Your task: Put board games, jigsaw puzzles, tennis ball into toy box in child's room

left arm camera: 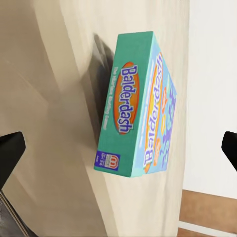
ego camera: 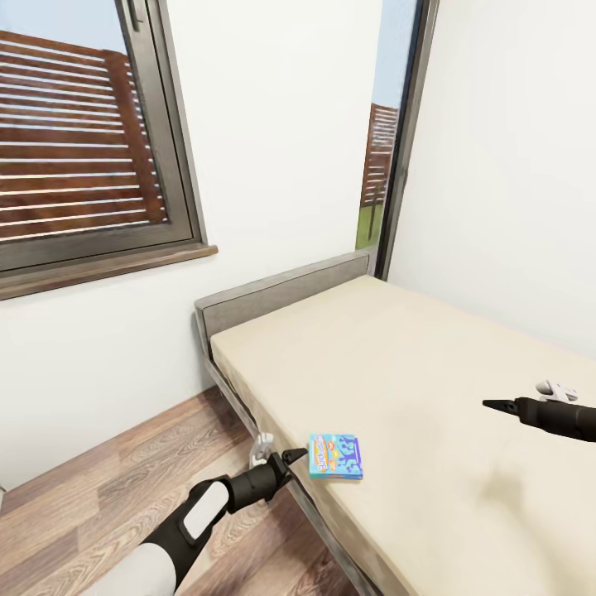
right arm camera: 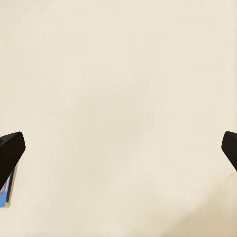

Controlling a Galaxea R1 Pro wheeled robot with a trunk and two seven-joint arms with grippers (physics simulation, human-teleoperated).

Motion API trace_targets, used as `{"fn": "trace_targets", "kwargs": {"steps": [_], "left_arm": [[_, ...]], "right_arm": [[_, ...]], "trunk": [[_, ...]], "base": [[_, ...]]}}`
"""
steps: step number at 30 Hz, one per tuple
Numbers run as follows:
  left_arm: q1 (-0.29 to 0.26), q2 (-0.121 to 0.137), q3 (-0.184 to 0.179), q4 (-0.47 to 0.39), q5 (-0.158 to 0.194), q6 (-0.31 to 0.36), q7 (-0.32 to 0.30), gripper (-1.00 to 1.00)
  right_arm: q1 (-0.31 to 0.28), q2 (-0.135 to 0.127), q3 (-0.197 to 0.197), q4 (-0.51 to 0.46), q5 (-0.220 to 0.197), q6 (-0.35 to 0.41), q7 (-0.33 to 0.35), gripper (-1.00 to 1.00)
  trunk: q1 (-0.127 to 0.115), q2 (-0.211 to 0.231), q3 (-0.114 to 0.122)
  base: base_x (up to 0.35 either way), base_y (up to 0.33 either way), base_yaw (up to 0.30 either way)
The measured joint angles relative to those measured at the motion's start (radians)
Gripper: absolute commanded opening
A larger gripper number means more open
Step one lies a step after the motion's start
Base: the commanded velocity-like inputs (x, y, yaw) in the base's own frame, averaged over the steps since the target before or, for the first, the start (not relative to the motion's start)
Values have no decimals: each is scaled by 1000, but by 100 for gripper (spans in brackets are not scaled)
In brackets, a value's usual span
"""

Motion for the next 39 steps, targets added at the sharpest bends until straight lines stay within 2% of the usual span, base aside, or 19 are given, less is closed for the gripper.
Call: {"fn": "trace_targets", "kwargs": {"steps": [8,15,21,30,36,39], "left_arm": [[-14,15,0,9,-1,-1,-1,100],[-16,17,-6,4,-4,-1,-1,100],[-16,18,-21,-4,-38,-2,-4,100],[-14,26,-27,-29,-56,-1,-9,100],[-7,52,-31,-70,-59,2,-33,100],[-6,57,-30,-77,-60,4,-41,100]], "right_arm": [[0,-2,0,0,0,0,1,100],[0,-5,0,0,0,0,1,100],[0,-8,-1,0,0,1,2,100],[0,-9,-1,0,0,1,2,100],[0,-9,-1,0,0,2,2,100],[0,-9,-1,0,-1,2,2,100]], "trunk": [[0,0,0],[0,0,0],[0,0,0],[0,0,0],[0,0,0],[0,0,0]], "base": [[0,0,0],[0,0,0],[0,0,0],[0,0,0],[0,0,0],[0,0,0]]}}
